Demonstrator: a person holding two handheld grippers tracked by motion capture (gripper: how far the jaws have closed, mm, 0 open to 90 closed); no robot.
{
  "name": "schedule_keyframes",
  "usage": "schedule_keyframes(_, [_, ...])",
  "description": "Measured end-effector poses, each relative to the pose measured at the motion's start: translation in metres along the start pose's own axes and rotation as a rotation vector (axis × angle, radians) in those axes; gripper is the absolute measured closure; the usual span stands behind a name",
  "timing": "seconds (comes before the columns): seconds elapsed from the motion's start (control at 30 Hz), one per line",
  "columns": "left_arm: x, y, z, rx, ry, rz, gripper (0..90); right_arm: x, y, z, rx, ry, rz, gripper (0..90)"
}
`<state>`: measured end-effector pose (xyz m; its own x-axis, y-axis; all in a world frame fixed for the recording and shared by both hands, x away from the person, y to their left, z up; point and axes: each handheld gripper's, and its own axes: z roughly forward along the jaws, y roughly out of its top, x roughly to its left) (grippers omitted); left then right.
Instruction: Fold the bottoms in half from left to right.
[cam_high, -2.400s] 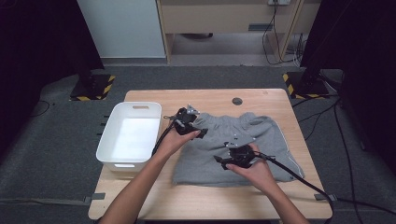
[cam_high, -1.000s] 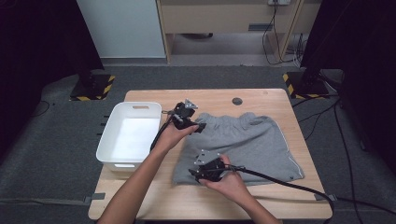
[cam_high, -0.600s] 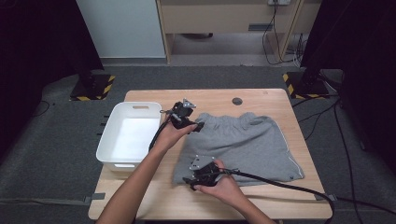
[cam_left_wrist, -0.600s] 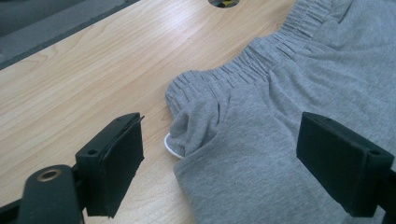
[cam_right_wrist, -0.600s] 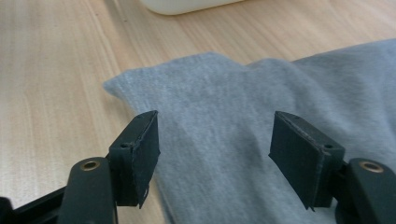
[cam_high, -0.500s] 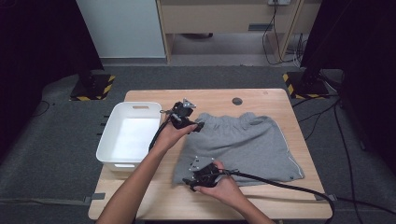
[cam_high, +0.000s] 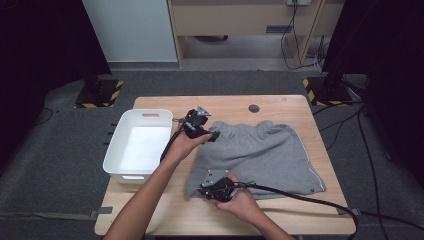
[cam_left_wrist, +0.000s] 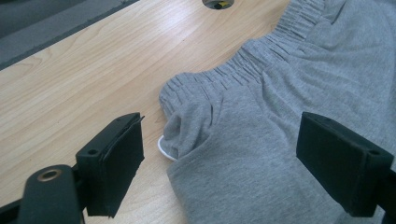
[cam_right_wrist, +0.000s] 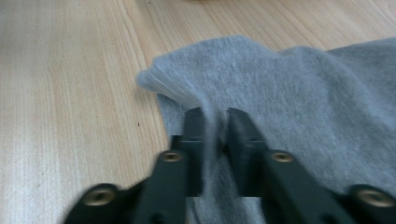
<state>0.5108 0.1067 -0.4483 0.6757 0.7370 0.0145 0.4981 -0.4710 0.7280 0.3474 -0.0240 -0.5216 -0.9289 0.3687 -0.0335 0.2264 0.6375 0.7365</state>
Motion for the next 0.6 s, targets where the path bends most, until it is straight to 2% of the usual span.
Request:
schedule_keyframes(0.1, [0.001, 0.000, -0.002, -0.003, 0.005, -0.003, 14.3, -0.005, 0.001, -0.006, -0.002, -0.004, 0.003, 88.4])
schedule_keyframes(0.27, [0.004, 0.000, -0.004, -0.008, 0.012, -0.010, 14.3, -0.025, -0.006, -0.023, -0.001, -0.036, 0.037, 88.8])
schedule_keyframes(0.33, [0.005, -0.001, -0.003, -0.008, 0.015, -0.015, 14.3, -0.031, -0.011, -0.027, -0.001, -0.031, 0.063, 88.2])
schedule_keyframes(0.5, [0.004, -0.001, -0.001, -0.004, 0.015, -0.015, 14.4, -0.021, -0.009, -0.022, -0.034, 0.026, 0.069, 82.1])
schedule_keyframes(0.6, [0.002, 0.000, 0.000, 0.000, 0.013, -0.007, 14.4, -0.014, -0.004, -0.017, -0.053, 0.031, 0.063, 68.4])
